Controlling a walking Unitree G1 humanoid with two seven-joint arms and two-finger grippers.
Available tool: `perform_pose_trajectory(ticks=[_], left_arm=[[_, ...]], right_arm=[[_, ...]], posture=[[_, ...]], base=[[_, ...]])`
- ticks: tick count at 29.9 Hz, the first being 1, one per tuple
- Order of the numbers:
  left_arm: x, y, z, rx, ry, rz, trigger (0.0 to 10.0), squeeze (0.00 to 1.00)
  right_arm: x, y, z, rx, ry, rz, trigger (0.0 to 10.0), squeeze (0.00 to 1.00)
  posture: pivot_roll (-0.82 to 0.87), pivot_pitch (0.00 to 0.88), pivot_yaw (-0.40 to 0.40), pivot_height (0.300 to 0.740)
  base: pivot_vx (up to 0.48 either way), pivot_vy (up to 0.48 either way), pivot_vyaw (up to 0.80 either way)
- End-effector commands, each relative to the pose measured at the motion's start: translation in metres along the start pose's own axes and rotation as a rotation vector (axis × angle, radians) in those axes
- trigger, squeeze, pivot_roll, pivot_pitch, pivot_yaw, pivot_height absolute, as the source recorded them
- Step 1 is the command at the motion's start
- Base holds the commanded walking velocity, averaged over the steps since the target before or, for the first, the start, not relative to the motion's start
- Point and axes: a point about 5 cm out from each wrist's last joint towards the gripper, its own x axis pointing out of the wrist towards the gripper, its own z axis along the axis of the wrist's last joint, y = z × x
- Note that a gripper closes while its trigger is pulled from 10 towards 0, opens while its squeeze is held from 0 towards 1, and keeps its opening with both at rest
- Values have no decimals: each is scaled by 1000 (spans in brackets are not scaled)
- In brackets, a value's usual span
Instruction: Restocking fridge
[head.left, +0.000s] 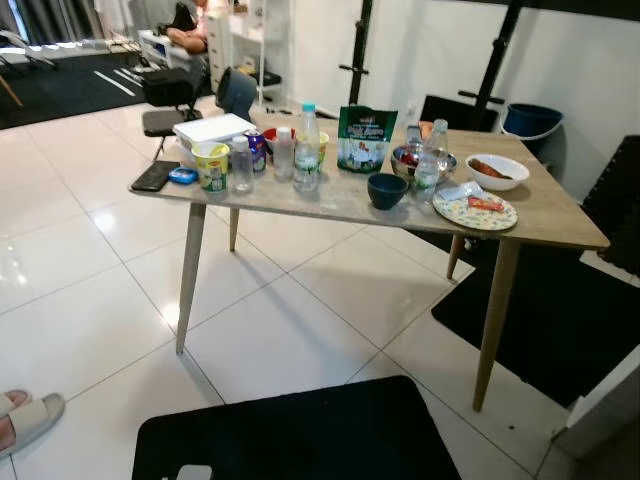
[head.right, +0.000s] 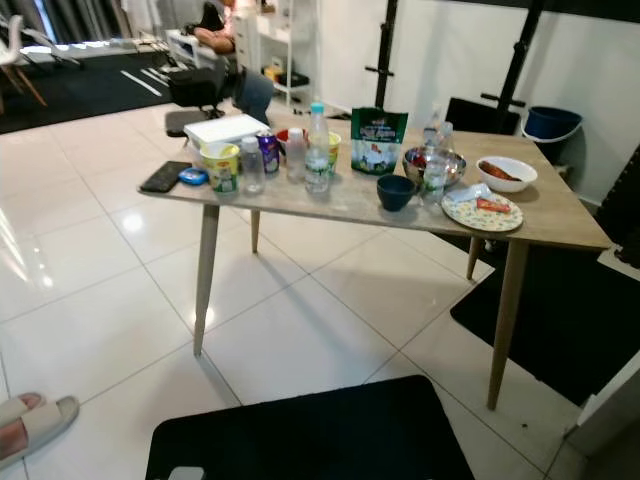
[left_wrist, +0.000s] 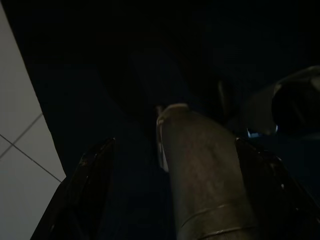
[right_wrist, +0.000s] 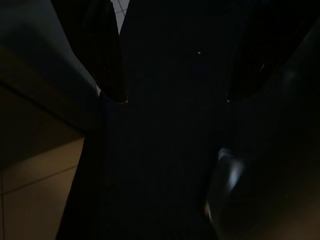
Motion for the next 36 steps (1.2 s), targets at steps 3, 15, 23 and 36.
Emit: perform_pose_trajectory(ticks=[3, 15, 23, 36], left_arm=[[0, -3, -4, 9, 20, -8, 10000, 0], [0, -4, -5, 10, 23, -10, 10000, 0], [0, -4, -5, 11, 24, -12, 10000, 0], [1, -5, -5, 15, 24, -13, 10000, 0]], right_arm=[[0, -5, 5, 8, -14, -15, 10000, 0], [0, -5, 5, 7, -14, -16, 10000, 0], [0, -5, 4, 7, -11, -15, 10000, 0], [0, -4, 4, 4, -10, -13, 10000, 0]], posture=[[-25, 0, -1, 740], [-25, 0, -2, 740], [-25, 0, -4, 740], [-27, 0, -5, 740]], base=[[337, 0, 0], [341, 0, 0], [337, 0, 0], [331, 0, 0]])
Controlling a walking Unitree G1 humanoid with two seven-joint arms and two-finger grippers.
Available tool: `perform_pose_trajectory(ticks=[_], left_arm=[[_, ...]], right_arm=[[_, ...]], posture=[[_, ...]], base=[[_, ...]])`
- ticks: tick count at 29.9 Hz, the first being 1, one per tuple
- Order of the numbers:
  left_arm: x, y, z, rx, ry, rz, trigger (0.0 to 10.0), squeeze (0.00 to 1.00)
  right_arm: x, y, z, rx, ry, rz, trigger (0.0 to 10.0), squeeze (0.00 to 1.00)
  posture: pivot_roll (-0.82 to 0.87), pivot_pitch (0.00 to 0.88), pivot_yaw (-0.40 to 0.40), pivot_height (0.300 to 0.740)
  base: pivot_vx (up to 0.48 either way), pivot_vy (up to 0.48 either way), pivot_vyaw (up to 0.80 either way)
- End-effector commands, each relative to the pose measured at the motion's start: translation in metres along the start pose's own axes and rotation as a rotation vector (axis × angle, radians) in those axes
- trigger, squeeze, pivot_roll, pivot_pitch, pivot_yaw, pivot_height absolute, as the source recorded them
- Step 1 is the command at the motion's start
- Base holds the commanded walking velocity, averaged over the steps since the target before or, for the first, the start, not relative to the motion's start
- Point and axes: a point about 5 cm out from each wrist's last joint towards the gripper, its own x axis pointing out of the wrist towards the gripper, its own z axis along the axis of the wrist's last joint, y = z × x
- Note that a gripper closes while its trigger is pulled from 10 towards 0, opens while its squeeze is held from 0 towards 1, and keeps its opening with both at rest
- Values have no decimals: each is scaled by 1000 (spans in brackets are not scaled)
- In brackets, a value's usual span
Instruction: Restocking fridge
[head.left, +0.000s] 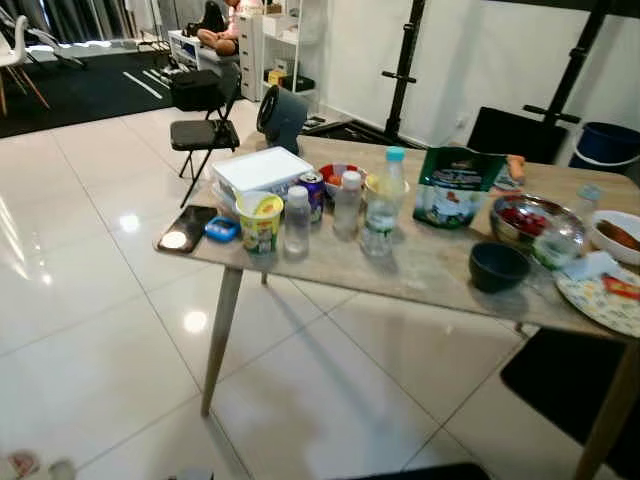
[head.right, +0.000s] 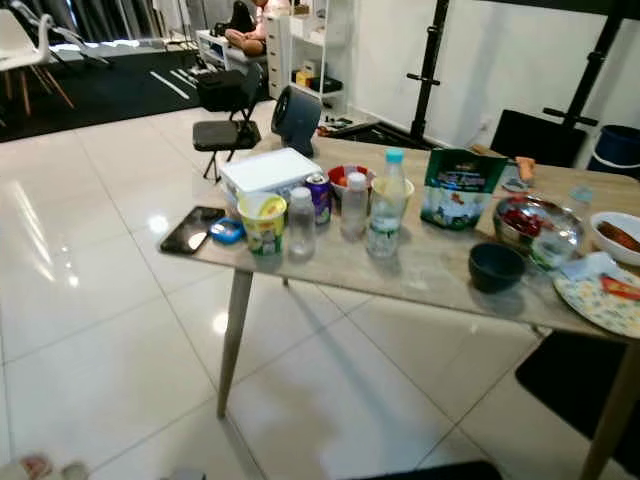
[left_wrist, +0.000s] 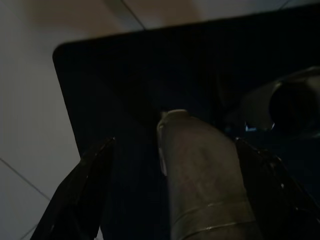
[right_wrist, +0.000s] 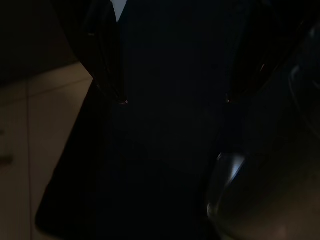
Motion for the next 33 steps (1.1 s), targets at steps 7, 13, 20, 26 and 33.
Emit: perform_pose_trajectory(ticks=[7, 13, 20, 26, 33], left_arm=[[-1, 0, -9, -28, 31, 27, 10000, 0], [-1, -2, -11, -24, 46, -20, 10000, 0], [-1, -4, -12, -28, 46, -33, 10000, 0], [-1, -4, -11, -52, 39, -18, 10000, 0], [-1, -4, -12, -56, 42, -18, 10000, 0]], right_arm=[[0, 1, 3, 4, -8, 2, 10000, 0], [0, 2, 2, 0, -6, 4, 10000, 0], [0, 1, 3, -6, -8, 3, 10000, 0], [0, 1, 5, -5, -12, 3, 10000, 0], [1, 2, 4, -5, -9, 6, 10000, 0]], posture=[[-28, 0, -4, 740], [-27, 0, -4, 740], [-27, 0, -4, 740], [-27, 0, -4, 740], [-25, 0, -5, 740]], base=[[0, 0, 0], [0, -224, 0], [0, -450, 0], [0, -196, 0], [0, 0, 0]])
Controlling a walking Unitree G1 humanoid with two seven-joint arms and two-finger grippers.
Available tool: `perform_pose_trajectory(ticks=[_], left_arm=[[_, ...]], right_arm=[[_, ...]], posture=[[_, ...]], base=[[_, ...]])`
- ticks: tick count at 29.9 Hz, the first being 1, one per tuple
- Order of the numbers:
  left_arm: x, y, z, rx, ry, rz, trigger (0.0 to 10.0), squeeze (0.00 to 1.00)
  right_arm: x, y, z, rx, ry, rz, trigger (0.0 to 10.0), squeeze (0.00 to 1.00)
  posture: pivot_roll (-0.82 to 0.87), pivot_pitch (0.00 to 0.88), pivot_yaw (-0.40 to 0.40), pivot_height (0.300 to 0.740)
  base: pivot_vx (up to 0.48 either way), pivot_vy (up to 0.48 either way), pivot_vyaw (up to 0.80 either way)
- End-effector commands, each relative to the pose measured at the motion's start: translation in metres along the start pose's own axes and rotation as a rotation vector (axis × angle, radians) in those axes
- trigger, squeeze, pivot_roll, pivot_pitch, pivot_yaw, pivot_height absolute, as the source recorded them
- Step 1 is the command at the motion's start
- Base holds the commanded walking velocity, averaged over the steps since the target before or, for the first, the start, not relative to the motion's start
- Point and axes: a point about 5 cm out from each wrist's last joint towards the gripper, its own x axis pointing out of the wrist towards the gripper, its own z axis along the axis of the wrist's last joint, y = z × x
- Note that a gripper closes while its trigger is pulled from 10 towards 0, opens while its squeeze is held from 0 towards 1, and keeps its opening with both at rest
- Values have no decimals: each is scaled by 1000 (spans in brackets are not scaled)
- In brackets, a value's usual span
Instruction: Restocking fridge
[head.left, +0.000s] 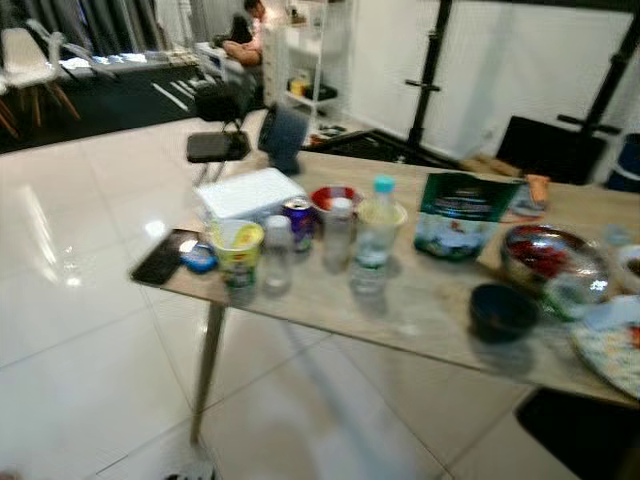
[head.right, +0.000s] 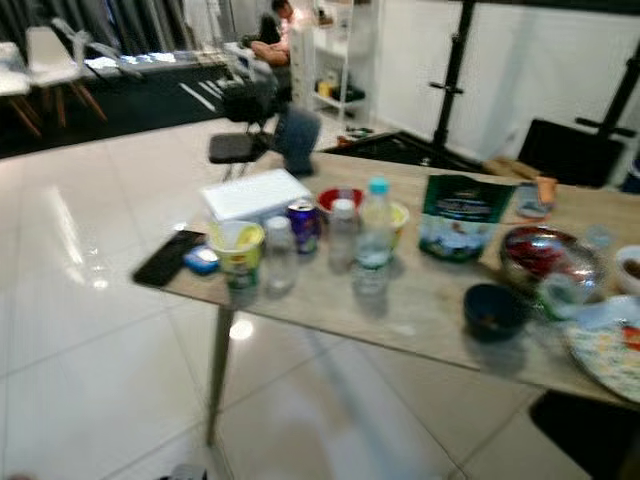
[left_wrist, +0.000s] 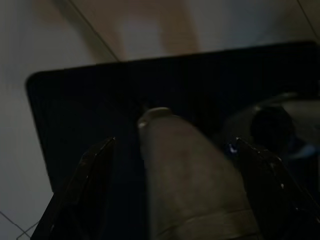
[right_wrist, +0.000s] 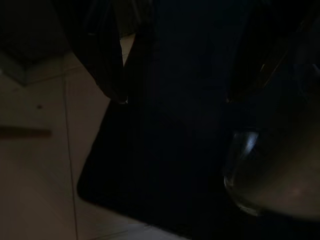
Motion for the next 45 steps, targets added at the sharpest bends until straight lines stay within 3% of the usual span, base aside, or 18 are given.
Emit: perform_pose_trajectory(ticks=[1, 12, 23, 29, 40, 45], left_arm=[[-1, -2, -12, -21, 41, 0, 10000, 0], [-1, -4, -12, 2, 46, -24, 10000, 0], [-1, -2, -11, 2, 39, 9, 10000, 0], [-1, -5, -16, 119, 72, -3, 10000, 0], [-8, 23, -14, 295, 97, 217, 10000, 0], [-13, 40, -2, 294, 58, 343, 10000, 0]], right_arm=[[0, 2, 2, 1, -3, 7, 10000, 0], [1, 3, 2, -1, -4, 8, 10000, 0], [1, 3, 3, -4, -6, 9, 10000, 0], [1, 4, 3, -7, -5, 9, 10000, 0], [1, 3, 5, -22, -21, -44, 10000, 0], [1, -6, 16, -41, -61, -106, 10000, 0]], posture=[[-25, 0, -5, 740], [-25, 0, -6, 740], [-25, 0, -6, 740], [-25, 0, -5, 740], [-2, 41, -6, 740], [14, 54, -7, 740]], base=[[0, 0, 0], [0, -306, 0], [0, 0, 0], [0, 0, 0], [0, 0, 0], [0, 0, 0]])
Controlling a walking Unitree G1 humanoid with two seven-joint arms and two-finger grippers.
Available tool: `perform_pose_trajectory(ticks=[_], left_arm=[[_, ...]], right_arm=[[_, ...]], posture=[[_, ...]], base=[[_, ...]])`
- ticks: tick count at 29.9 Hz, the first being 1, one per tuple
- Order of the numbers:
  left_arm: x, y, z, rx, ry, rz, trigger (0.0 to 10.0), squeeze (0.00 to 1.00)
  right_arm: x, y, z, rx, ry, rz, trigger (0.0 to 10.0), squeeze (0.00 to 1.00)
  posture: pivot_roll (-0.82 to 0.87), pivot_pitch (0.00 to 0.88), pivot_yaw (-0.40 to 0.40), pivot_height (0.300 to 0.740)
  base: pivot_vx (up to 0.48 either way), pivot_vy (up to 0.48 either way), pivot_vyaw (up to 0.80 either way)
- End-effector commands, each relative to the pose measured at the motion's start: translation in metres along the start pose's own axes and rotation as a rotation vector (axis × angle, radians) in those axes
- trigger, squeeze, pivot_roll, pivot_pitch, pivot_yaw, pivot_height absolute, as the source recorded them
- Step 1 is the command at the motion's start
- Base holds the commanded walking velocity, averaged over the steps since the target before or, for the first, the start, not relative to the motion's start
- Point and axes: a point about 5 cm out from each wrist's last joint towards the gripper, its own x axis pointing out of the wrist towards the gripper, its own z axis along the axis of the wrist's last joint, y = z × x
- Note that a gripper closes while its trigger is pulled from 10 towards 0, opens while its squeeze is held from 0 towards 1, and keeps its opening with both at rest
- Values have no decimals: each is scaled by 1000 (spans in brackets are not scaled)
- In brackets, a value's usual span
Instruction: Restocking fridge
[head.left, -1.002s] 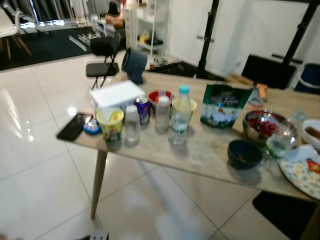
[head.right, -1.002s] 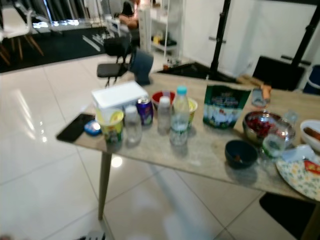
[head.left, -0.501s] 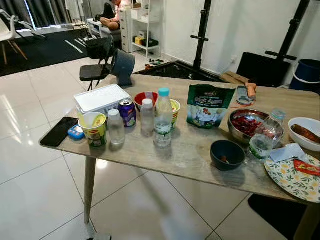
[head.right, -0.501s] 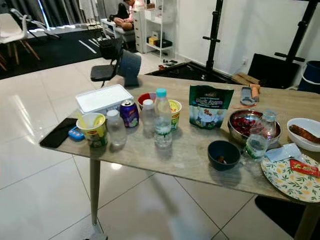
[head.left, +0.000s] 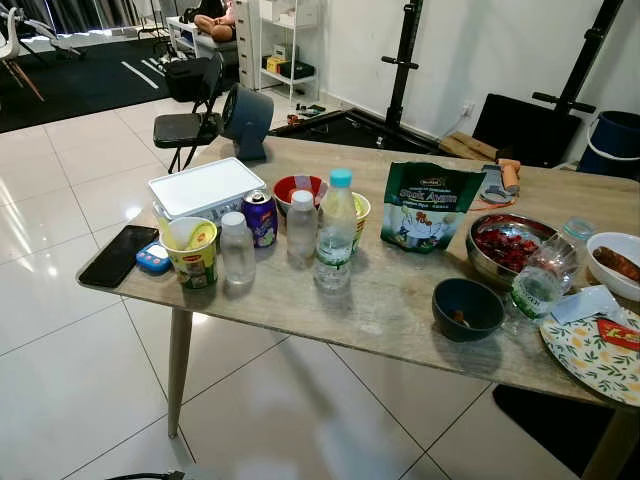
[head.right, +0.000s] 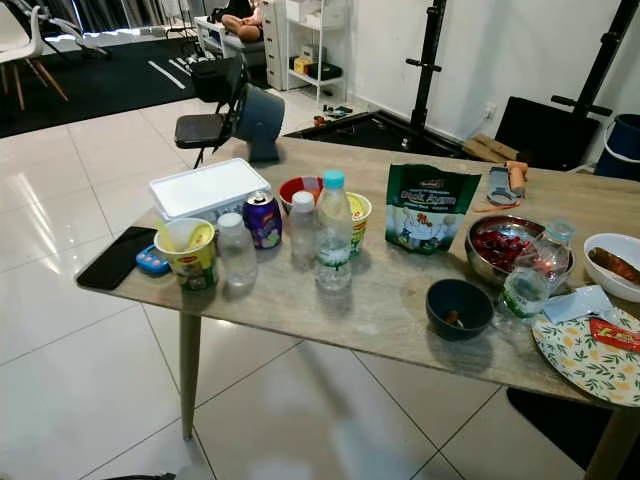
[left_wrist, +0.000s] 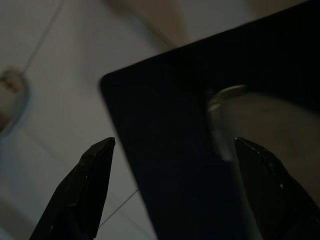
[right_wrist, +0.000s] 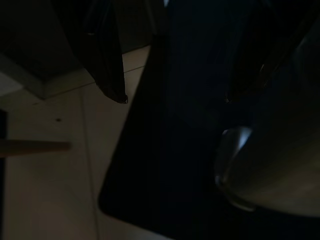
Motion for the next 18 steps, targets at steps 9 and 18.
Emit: perform_pose_trajectory(ticks=[9, 18], left_arm=[[0, 21, 8, 15, -20, 106, 10000, 0], [2, 22, 21, -153, -84, 108, 10000, 0]], right_arm=[[0, -22, 29, 282, -125, -90, 10000, 0], [1, -7, 38, 572, -194, 61, 10000, 0]], posture=[[-22, 66, 10, 740], [-21, 61, 5, 740]], base=[[0, 0, 0], [0, 0, 0]])
